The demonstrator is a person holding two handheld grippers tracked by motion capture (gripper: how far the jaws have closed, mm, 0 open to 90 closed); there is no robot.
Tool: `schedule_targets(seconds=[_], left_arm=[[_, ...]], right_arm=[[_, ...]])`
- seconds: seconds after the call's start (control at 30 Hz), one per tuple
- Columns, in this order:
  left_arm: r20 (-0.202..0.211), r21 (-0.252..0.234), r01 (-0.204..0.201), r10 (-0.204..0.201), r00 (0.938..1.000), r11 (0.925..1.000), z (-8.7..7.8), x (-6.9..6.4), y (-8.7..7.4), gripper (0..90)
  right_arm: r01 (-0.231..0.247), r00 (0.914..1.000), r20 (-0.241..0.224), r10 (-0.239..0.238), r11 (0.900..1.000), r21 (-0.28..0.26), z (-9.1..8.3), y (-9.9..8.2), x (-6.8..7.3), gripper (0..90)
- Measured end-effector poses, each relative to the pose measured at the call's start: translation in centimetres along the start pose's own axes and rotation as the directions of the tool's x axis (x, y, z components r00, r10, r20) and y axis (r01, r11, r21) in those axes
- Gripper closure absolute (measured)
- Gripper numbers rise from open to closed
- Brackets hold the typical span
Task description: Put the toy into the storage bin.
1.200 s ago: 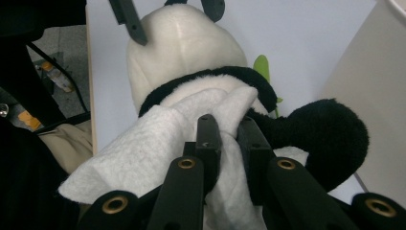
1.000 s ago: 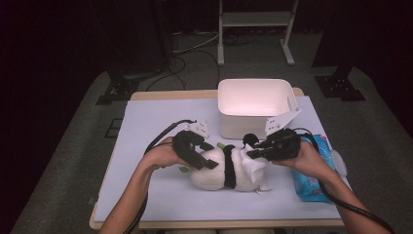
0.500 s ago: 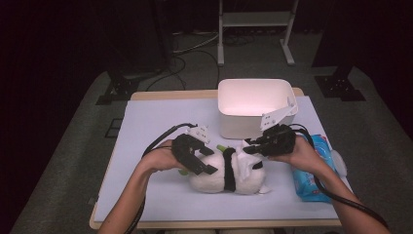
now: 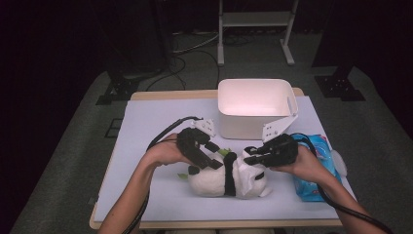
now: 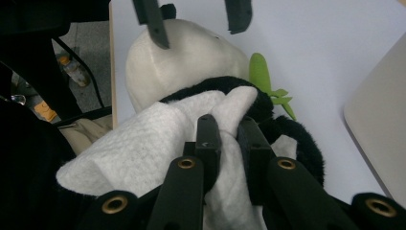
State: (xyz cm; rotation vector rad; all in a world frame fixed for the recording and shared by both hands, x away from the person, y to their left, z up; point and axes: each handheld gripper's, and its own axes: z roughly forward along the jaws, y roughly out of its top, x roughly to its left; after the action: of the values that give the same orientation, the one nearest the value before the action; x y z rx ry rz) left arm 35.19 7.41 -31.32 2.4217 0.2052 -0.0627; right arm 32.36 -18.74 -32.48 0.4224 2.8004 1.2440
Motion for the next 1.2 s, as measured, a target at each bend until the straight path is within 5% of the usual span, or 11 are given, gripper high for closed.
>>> schedule_targets(seconds=[0.37, 0.67, 0.77, 1.2], left_arm=[[-0.041, 0.054, 0.053, -0.051, 0.9978, 0.9971, 1.6, 2.1, 0.6, 53.7], [-0.032, 0.107, 0.058, -0.054, 0.9980, 0.9926, 3.4, 2.9, 0.6, 65.6], [-0.030, 0.092, 0.043, -0.041, 0.9987, 0.9949, 3.8, 2.8, 0.6, 75.2], [-0.028, 0.022, 0.020, -0.019, 0.9994, 0.9996, 2.7, 2.4, 1.6, 77.9]], right_arm=[[0.021, 0.9998, -0.007, -0.021, 0.9997, 0.013, 0.0, -0.2, 0.8, 80.8], [0.030, 0.9995, -0.008, -0.030, 0.9995, 0.013, -0.1, -0.2, 1.0, 80.8], [0.028, 0.9996, 0.003, -0.028, 0.9996, 0.008, -0.2, -0.3, 1.0, 80.8], [0.033, 0.9994, 0.006, -0.033, 0.9994, -0.012, -0.9, 0.1, 1.2, 80.9]])
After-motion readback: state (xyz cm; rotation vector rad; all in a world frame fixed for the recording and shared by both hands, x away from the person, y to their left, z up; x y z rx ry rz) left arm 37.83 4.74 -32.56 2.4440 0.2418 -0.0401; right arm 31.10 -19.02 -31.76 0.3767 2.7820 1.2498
